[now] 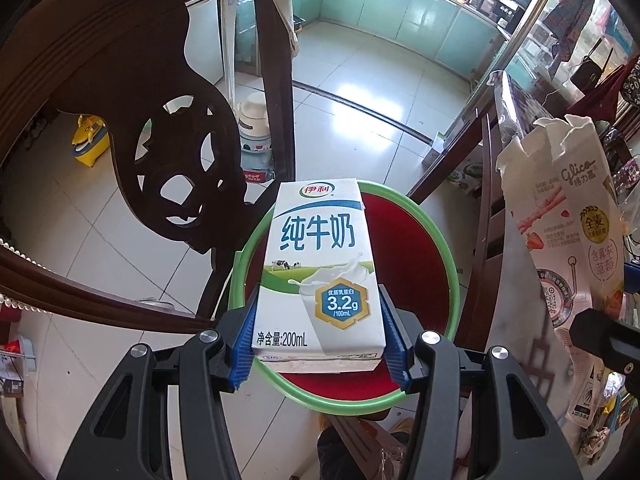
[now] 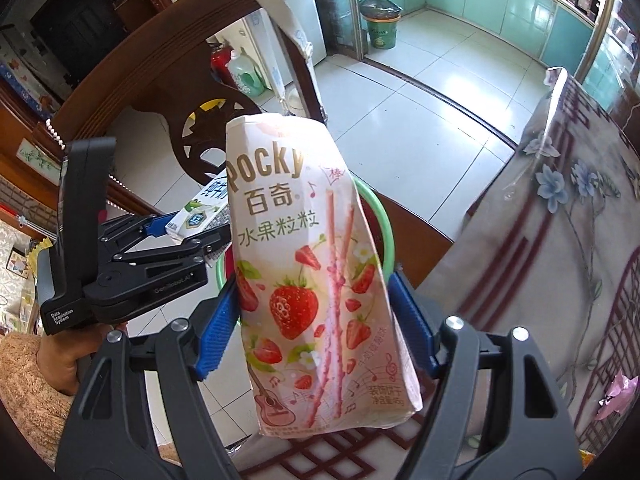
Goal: Collect trash
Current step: 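Open both grippers to drop the carton and Pocky box into the bucket, then grasp the crumpled white paper with the left gripper while the right grasps the plastic packet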
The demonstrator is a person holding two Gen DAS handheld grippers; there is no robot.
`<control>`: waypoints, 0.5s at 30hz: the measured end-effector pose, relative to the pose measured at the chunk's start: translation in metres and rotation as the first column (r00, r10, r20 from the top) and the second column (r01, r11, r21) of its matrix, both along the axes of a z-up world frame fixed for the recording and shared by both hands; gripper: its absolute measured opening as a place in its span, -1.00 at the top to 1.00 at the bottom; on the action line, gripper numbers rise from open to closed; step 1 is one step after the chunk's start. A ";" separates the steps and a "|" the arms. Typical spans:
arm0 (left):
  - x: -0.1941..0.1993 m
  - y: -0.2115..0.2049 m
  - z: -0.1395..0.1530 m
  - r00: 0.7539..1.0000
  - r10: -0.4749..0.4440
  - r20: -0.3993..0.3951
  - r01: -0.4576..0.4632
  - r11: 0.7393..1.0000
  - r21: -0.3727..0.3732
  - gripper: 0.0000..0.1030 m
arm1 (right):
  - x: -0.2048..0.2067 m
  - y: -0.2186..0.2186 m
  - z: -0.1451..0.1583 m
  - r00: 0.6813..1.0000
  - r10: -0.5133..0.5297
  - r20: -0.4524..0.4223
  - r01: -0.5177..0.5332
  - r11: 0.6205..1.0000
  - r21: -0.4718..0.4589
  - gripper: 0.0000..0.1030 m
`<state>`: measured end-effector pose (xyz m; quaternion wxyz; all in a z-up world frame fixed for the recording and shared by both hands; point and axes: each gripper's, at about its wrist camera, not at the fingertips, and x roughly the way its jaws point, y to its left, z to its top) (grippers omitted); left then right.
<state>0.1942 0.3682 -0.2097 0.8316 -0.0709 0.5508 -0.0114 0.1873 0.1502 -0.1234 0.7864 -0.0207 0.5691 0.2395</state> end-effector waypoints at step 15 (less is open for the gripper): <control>-0.002 -0.032 0.023 0.996 -0.056 0.065 0.053 0.998 0.045 -0.46 | -0.018 -0.058 0.032 0.988 -0.134 0.077 0.132 0.991 0.023 -0.80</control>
